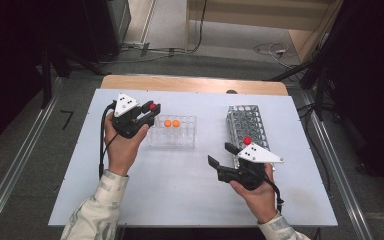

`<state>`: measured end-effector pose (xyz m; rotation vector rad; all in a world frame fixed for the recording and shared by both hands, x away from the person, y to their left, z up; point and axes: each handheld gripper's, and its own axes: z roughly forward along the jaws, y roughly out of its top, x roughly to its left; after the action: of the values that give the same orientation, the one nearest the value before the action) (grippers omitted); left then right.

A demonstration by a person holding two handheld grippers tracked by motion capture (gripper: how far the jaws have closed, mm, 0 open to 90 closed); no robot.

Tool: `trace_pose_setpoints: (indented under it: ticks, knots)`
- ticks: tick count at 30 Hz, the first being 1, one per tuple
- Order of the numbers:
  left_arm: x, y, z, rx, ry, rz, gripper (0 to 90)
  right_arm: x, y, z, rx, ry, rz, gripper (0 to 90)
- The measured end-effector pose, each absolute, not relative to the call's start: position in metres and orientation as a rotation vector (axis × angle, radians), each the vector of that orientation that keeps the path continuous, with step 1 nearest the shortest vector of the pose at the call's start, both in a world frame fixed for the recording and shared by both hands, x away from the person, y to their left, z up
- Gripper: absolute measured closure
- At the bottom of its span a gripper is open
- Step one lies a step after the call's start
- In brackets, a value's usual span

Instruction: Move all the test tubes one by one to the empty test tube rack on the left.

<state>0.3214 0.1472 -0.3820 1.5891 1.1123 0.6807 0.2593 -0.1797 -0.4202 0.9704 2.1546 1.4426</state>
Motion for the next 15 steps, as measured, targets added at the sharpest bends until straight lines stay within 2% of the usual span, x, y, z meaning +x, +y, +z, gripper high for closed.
trace_pose_setpoints:
  ticks: [15]
  knots:
    - [0.326, 0.136, -0.395, 1.627, 1.11, 0.727, 70.3, 0.259, -0.186, -0.42, 0.984, 2.137, 1.445, 26.5]
